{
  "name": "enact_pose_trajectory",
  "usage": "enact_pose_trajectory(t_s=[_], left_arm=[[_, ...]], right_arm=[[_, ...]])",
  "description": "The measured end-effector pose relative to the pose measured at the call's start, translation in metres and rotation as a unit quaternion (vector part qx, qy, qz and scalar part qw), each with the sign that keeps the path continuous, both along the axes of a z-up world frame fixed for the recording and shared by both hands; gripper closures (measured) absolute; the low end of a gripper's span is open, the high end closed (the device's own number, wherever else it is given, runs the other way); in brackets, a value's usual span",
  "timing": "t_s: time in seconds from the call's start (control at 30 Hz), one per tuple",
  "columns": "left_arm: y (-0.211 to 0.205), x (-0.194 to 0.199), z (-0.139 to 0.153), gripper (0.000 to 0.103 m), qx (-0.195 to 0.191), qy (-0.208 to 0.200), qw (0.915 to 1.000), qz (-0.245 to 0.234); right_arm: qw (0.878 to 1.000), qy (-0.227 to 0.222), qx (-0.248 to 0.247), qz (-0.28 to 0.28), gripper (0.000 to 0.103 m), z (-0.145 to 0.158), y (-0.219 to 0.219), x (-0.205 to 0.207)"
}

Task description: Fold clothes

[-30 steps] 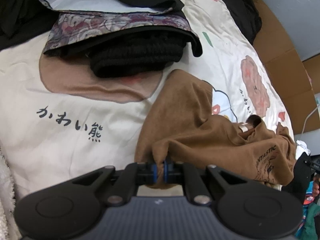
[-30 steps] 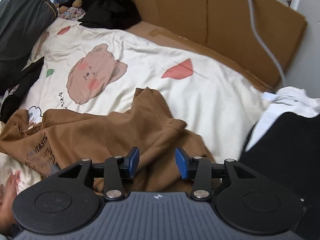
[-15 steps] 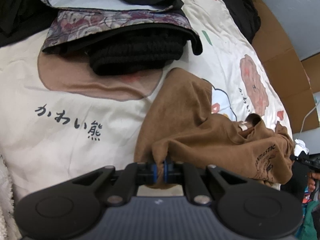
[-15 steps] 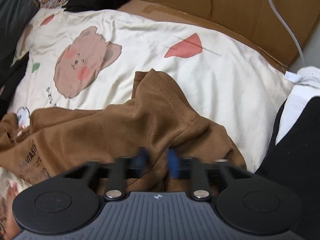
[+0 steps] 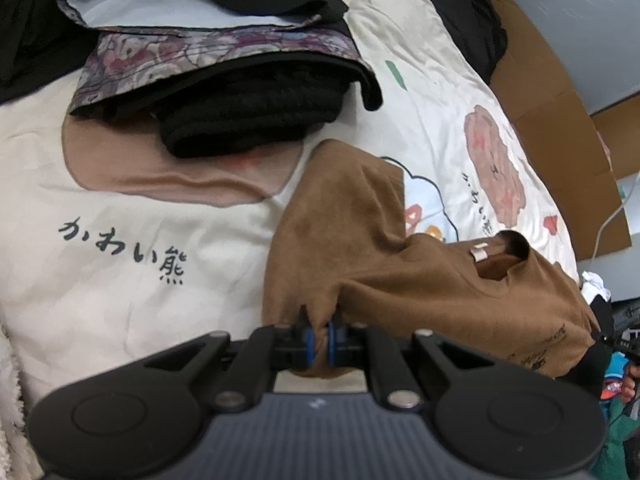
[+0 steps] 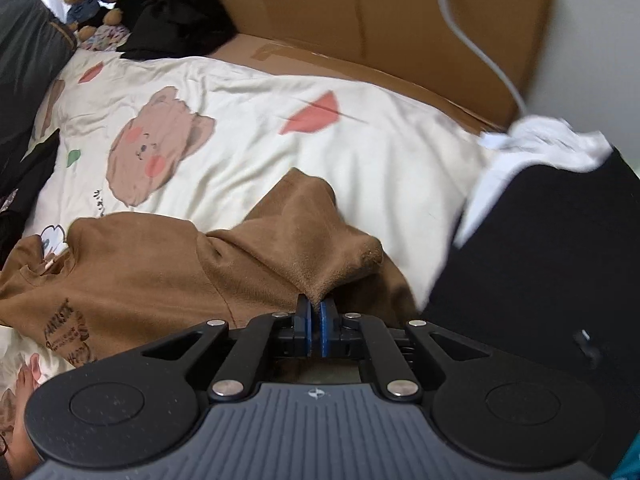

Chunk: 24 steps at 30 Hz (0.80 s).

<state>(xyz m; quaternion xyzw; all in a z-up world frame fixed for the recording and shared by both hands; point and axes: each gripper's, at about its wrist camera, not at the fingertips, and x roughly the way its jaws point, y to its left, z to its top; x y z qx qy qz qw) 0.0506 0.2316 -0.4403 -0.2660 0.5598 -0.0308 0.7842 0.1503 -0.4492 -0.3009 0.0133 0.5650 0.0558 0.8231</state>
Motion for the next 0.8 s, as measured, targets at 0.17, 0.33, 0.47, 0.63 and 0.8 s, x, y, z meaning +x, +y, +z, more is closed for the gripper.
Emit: enact_pose_trajectory(t_s=[0.17, 0.33, 0.47, 0.63, 0.8], left_arm=[[-0.006, -0.005, -0.002, 0.096, -0.001, 0.008, 0.9999, -0.007], [-0.009, -0.012, -0.010, 0.096, -0.003, 0.026, 0.9995, -0.016], [-0.010, -0.015, -0.015, 0.096, 0.000, 0.037, 0.9989, -0.029], [-0.008, -0.020, -0.018, 0.096, 0.006, 0.044, 0.9982, -0.040], [-0.003, -0.027, -0.024, 0.096, 0.007, 0.051, 0.9979, -0.039]], right_arm=[[1.000, 0.027, -0.005, 0.002, 0.098, -0.005, -0.012, -0.020], [0.998, 0.057, -0.011, 0.008, 0.098, -0.019, -0.018, -0.036], [0.997, 0.077, -0.021, 0.016, 0.097, -0.028, -0.017, -0.050], [0.996, 0.081, -0.034, 0.030, 0.078, -0.023, -0.011, -0.052], [0.995, 0.043, -0.071, 0.055, 0.065, 0.005, -0.004, -0.043]])
